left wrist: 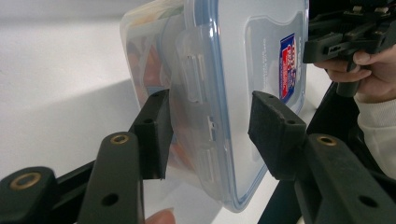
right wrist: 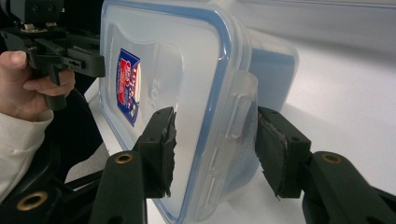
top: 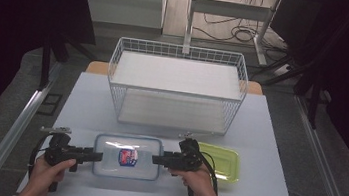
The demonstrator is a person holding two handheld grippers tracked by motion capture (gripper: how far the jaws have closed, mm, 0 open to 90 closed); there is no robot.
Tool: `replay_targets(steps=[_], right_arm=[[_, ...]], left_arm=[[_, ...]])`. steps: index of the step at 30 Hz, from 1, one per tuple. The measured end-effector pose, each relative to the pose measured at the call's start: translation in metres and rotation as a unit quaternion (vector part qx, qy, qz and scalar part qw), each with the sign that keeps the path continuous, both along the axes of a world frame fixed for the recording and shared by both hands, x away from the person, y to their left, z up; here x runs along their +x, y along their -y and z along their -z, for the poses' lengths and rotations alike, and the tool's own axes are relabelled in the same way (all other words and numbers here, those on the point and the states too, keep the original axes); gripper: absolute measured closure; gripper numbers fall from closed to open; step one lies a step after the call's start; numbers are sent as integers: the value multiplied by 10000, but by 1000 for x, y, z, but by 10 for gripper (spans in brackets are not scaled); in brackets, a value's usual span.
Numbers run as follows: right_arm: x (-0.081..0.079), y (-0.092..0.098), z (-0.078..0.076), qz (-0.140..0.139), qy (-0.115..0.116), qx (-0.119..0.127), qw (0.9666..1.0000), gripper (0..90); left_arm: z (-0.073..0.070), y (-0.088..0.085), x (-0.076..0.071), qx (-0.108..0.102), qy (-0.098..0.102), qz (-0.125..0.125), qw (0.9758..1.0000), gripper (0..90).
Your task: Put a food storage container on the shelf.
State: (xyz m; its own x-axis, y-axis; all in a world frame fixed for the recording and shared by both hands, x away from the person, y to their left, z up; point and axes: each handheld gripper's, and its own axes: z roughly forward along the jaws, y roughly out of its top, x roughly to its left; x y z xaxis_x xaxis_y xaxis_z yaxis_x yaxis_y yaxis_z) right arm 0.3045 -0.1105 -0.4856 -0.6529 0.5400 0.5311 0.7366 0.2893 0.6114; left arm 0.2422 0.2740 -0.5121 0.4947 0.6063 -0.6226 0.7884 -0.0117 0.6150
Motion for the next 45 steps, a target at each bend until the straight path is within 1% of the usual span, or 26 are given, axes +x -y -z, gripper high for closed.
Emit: replay_targets(steps=[3,6,9,15,17,21,23,24,26,28,32,37,40,42,43,45], right_arm=[[-3,-1,-1,59,14,6,10000,493],[-6,-1,-2,60,36,-8,10000,495],[-7,1,-1,91,29,66,9999,498],[-8,3,-1,117,83,126,9998,501],[-9,4,-3,128,93,169,9997,504],[-10,5,-6,131,163,173,9996,504],[-12,6,-9,126,232,185,9995,504],[-13,7,-11,131,246,186,9994,504],[-13,8,-12,133,270,188,9994,504],[-16,10,-19,139,372,191,9990,504],[-18,14,-24,149,450,173,9987,504],[-19,22,-32,177,561,139,9982,504],[-20,30,-42,236,654,110,9975,504],[-21,34,-47,265,703,111,9971,504],[-21,34,-47,265,703,111,9971,504],[-21,39,-54,308,755,119,9966,505]], left_arm=[[-2,1,-4,41,29,-43,10000,511],[-3,2,-7,58,62,-51,10000,515],[-4,3,-9,69,122,-88,9999,517],[-5,4,-10,24,162,-116,9998,521],[-6,4,-11,-12,189,-119,9997,525],[-10,5,-12,-11,240,-116,9996,525],[-12,6,-13,-1,275,-111,9996,525],[-15,7,-14,10,324,-104,9994,525],[-17,8,-14,13,351,-94,9993,525],[-23,11,-14,30,418,-74,9991,525],[-27,14,-14,35,468,-35,9989,525],[-33,22,-9,38,476,72,9988,531],[-38,28,-6,6,552,128,9984,531],[-45,33,-3,-7,643,176,9978,531],[-45,33,-3,-7,643,176,9978,531],[-51,38,0,-8,718,209,9972,531]])
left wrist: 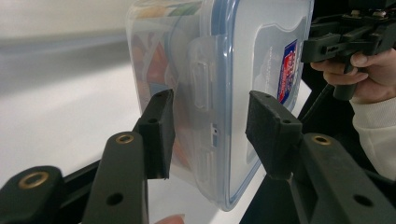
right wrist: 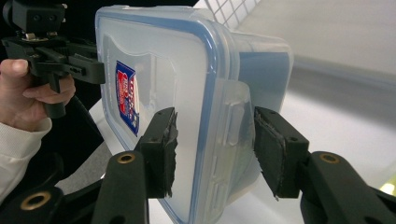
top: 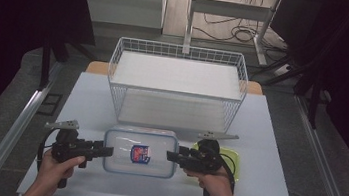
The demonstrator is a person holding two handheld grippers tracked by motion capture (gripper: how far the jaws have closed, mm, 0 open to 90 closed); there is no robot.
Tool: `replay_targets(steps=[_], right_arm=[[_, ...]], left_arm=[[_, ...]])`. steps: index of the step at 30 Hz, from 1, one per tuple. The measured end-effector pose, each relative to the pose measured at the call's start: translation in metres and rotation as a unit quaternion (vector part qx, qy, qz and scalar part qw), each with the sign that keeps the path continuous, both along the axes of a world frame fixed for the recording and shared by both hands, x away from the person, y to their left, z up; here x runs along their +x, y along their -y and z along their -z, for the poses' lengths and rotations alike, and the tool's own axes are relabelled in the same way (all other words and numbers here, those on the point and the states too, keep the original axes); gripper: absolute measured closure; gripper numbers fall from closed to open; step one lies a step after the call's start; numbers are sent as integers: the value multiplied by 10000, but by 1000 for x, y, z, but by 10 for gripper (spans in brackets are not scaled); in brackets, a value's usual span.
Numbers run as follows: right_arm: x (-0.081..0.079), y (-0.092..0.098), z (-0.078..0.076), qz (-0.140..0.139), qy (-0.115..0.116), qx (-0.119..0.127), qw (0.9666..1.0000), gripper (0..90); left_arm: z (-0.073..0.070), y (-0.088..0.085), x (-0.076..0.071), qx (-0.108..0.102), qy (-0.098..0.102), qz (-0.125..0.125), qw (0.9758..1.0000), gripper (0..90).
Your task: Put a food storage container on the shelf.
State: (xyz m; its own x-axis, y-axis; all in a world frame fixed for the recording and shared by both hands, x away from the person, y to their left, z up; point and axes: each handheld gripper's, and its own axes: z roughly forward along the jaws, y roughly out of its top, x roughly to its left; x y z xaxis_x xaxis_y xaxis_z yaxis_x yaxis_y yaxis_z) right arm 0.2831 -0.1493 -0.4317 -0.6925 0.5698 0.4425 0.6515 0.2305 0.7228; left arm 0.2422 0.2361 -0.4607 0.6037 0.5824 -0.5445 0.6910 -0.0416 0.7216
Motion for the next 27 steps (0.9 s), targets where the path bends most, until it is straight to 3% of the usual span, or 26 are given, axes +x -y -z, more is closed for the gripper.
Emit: replay_targets(steps=[17,27], right_arm=[[7,40,-51,239,376,50,9990,505],[18,50,-66,259,475,118,9985,504]], left_arm=[[-48,37,26,26,442,228,9988,531],[-66,46,39,28,558,208,9982,530]])
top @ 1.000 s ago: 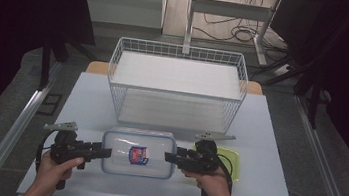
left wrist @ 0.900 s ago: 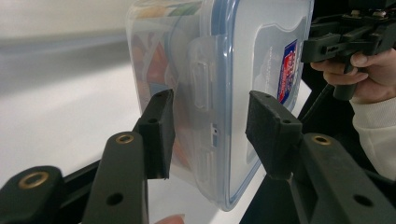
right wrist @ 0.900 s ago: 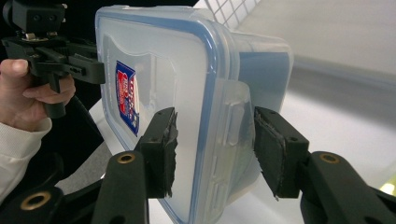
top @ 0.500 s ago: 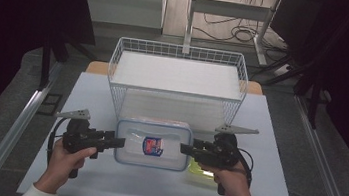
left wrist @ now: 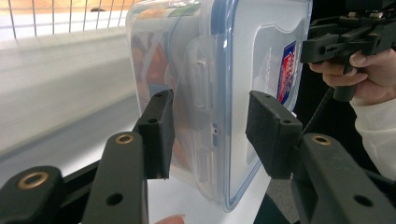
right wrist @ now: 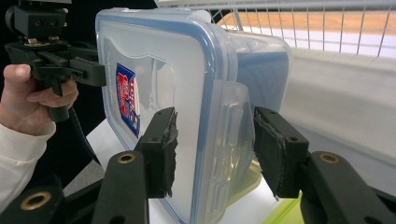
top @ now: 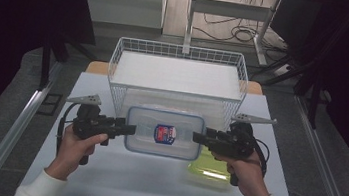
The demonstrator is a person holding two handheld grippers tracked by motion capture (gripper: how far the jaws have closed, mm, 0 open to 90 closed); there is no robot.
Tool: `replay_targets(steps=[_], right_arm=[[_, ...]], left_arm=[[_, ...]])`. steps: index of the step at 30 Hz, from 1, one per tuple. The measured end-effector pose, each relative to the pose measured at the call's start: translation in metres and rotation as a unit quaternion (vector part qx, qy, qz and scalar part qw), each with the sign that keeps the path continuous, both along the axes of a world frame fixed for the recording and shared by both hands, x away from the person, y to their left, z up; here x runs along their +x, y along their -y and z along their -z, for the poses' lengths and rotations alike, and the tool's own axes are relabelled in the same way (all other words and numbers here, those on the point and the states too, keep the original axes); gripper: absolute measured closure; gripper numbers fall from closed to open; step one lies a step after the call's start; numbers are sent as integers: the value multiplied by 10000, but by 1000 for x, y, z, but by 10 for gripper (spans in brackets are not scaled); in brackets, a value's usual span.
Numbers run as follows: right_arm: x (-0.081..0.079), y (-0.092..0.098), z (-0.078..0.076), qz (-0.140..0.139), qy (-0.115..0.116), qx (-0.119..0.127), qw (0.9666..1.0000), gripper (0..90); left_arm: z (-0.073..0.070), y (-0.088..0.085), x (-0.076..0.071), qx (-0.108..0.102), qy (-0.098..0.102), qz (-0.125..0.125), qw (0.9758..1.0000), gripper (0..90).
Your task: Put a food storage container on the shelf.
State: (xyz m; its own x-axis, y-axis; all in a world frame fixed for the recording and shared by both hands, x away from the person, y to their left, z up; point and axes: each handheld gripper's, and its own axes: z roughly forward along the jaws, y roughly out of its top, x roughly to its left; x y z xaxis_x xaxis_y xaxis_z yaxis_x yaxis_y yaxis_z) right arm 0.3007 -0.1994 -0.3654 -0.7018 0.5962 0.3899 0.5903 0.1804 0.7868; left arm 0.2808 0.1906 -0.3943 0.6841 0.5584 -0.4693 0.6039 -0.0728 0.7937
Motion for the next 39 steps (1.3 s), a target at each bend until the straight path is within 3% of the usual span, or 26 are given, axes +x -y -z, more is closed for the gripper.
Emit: replay_targets(steps=[18,39], right_arm=[[31,3,-50,-3,342,-4,9994,504],[80,4,-78,-5,475,52,9989,504]], left_arm=[[-48,3,32,-38,315,-33,9995,529],[-80,4,79,-11,419,-103,9991,528]])
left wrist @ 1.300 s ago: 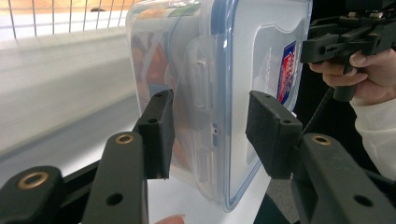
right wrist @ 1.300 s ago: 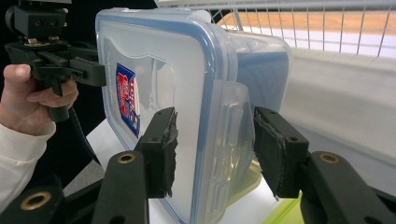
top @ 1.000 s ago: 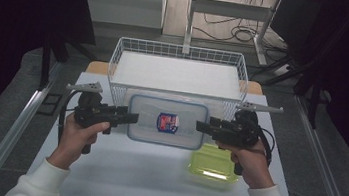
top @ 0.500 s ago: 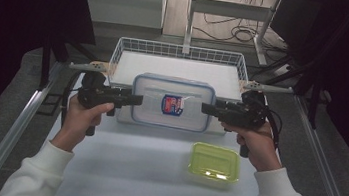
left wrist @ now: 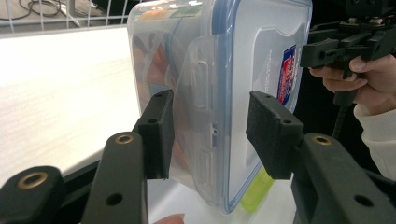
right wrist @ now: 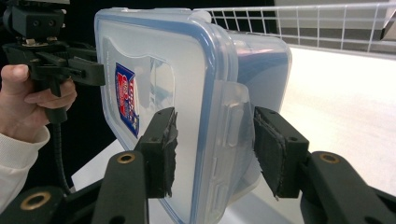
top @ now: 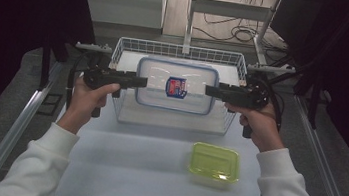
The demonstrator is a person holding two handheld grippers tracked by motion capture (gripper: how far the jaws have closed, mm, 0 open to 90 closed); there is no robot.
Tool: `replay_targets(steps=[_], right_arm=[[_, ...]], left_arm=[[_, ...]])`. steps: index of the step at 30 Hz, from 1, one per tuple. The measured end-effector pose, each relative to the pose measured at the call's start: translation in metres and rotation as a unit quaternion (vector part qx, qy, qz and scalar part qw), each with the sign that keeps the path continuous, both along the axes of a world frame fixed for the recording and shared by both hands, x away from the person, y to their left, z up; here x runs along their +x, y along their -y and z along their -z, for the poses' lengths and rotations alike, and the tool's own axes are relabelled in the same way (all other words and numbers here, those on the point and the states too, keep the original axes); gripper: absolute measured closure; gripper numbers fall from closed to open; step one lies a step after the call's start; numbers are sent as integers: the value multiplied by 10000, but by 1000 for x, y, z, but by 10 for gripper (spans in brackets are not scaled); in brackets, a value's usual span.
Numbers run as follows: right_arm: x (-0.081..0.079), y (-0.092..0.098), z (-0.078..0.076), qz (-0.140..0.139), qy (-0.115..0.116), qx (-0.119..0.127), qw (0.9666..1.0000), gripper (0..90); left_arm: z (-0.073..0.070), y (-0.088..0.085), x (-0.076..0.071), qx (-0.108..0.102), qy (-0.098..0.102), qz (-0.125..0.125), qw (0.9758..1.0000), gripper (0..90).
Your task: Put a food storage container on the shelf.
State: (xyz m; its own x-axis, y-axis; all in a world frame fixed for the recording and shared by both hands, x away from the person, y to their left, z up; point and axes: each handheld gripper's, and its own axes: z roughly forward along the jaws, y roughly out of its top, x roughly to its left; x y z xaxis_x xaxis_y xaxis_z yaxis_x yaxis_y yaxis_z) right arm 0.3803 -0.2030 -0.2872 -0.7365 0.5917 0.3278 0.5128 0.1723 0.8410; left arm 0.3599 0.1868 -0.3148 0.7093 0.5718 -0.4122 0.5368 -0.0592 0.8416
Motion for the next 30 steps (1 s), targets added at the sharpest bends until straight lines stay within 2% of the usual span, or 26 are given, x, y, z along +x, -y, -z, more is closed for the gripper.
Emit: replay_targets(steps=[9,10,12,15,20,25,27,30], right_arm=[[20,-2,-7,-9,-15,30,10000,502],[27,-1,-8,-6,-45,42,10000,501],[30,-1,-8,-4,-59,49,10000,501],[46,1,-9,5,-165,85,9998,499],[58,0,-10,11,-254,99,9996,496],[75,-2,-2,51,-411,117,9991,490],[79,-1,0,69,-468,198,9987,487],[82,-1,1,131,-496,243,9984,484]], left_arm=[[-6,0,18,-25,-34,-86,10000,528],[-6,0,22,-32,-43,-97,9999,528],[-7,1,26,-32,-62,-121,9999,528],[-8,3,34,-9,-110,-153,9998,528],[-6,3,43,-13,-176,-211,9996,527],[1,2,54,-16,-353,-271,9990,525],[1,3,55,-44,-338,-304,9990,524],[0,5,58,30,-342,-346,9988,519]])
